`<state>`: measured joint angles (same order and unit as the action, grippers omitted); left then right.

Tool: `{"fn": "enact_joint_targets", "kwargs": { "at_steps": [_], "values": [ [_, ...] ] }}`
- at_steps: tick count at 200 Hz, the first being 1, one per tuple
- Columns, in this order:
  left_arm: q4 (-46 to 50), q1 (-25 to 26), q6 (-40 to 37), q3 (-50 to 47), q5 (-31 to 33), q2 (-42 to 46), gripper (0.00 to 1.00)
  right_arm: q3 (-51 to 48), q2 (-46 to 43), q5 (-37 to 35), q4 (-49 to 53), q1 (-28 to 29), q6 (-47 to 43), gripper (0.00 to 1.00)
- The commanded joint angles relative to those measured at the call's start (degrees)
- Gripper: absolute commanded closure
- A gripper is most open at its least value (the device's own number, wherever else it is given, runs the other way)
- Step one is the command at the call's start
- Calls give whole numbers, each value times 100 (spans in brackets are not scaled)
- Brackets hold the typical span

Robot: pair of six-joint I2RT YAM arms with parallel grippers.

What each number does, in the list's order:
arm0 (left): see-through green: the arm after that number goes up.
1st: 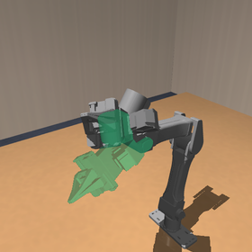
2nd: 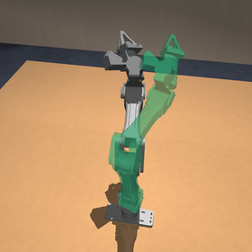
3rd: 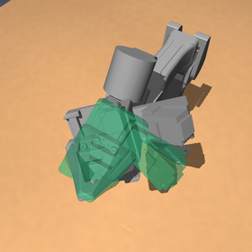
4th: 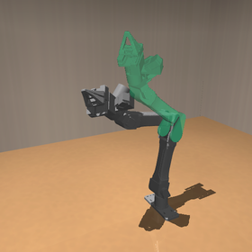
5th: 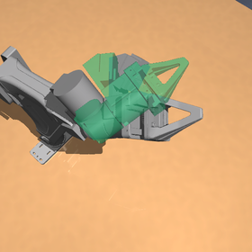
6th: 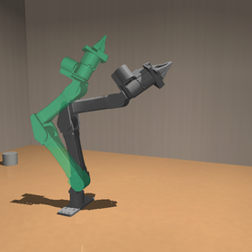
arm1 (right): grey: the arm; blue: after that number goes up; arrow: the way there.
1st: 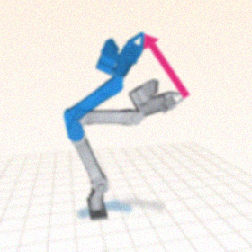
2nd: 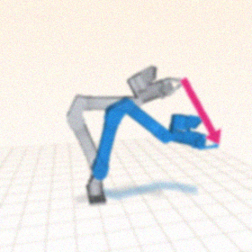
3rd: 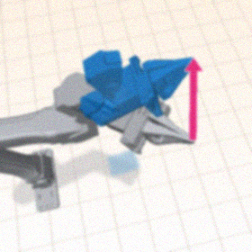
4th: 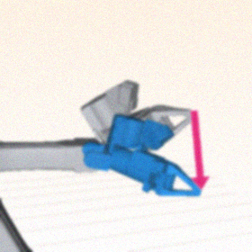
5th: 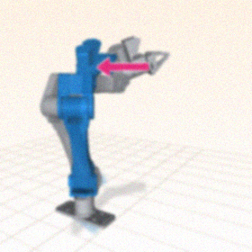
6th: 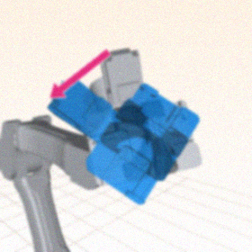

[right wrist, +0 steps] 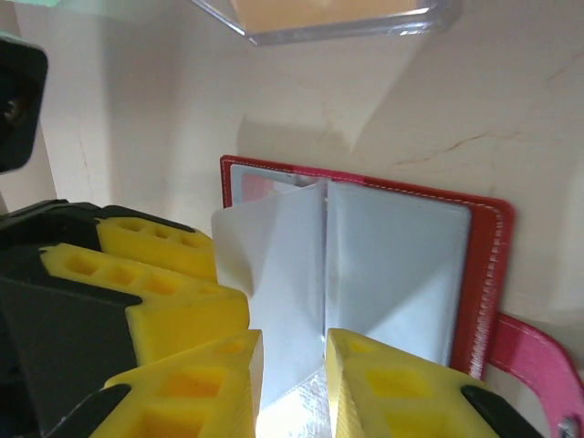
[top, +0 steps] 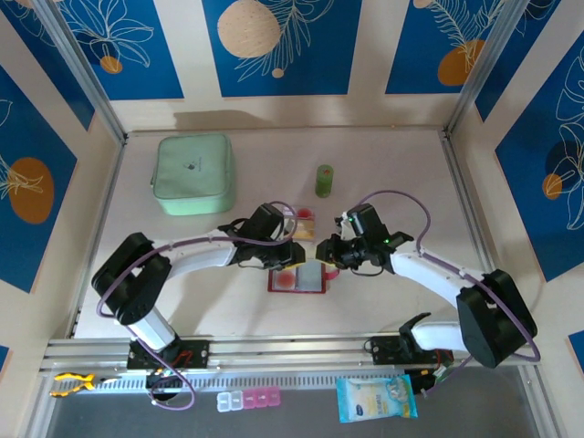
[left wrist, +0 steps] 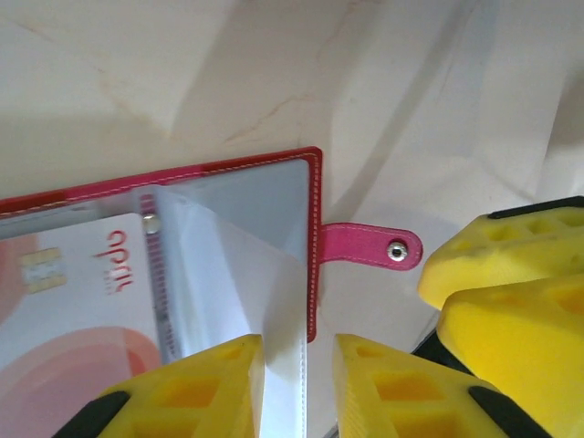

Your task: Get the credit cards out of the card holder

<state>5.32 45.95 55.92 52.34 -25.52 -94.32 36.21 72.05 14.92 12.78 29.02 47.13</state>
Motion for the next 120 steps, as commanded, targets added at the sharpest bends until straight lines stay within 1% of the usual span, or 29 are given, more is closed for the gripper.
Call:
{"fn": "enact_joint_targets", "kwargs": {
  "at_steps": [1, 52, 77, 120],
  "values": [
    [-12, 157, 115, 245, -131, -278, 72, -114, -296, -25, 390, -138, -161, 73],
    [-137, 396, 163, 663, -242, -790, 56, -285, -721, 7, 557, -346, -197, 71],
    [-113, 404, 127, 742, -227, -839, 52, -319, -787, 50, 570, -388, -189, 69],
    [30, 354, -5, 702, -112, -713, 50, -337, -738, 173, 434, -361, -86, 69]
  ]
}}
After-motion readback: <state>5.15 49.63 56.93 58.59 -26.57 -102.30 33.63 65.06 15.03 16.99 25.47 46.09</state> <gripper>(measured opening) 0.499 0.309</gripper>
